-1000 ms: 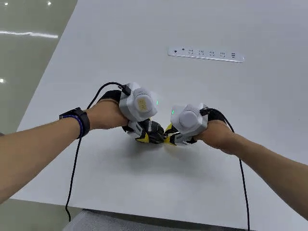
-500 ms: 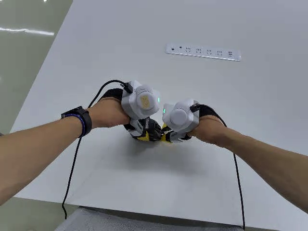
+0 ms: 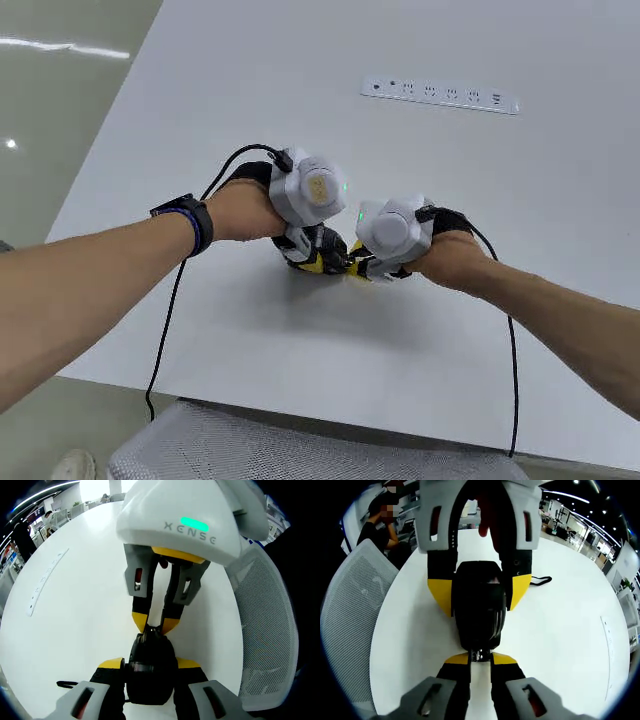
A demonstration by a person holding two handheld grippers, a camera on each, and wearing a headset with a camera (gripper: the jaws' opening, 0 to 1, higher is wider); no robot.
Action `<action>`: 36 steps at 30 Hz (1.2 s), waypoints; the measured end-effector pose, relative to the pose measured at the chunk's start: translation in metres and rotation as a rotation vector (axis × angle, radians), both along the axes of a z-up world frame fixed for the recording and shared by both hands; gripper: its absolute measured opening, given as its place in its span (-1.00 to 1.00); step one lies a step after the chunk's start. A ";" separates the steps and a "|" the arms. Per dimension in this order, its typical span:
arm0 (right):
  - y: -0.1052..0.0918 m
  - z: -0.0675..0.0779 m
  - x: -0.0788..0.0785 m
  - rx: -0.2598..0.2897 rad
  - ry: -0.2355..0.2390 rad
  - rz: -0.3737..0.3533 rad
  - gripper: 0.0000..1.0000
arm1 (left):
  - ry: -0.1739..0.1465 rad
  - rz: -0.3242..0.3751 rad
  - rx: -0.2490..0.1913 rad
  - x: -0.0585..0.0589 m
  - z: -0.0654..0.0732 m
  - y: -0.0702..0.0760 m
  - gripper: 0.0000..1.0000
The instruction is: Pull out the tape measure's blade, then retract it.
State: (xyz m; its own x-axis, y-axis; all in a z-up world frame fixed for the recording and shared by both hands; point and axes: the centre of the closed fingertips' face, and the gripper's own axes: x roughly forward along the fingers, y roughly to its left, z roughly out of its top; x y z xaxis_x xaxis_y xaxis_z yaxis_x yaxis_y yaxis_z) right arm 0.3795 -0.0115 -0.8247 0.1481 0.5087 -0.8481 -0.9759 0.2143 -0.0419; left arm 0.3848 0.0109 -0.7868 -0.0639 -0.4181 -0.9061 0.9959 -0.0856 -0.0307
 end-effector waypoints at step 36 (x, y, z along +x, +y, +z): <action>-0.042 0.003 -0.014 0.007 0.008 -0.032 -0.74 | -0.010 0.022 0.022 -0.003 0.000 -0.004 -0.31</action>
State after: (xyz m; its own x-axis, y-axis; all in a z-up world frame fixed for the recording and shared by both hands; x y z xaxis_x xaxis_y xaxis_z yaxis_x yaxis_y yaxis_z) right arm 0.3657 -0.0532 -0.8221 0.1578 0.5100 -0.8456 -0.9689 0.2454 -0.0327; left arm 0.3817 0.0066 -0.7866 -0.0457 -0.3992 -0.9157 0.9978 -0.0626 -0.0225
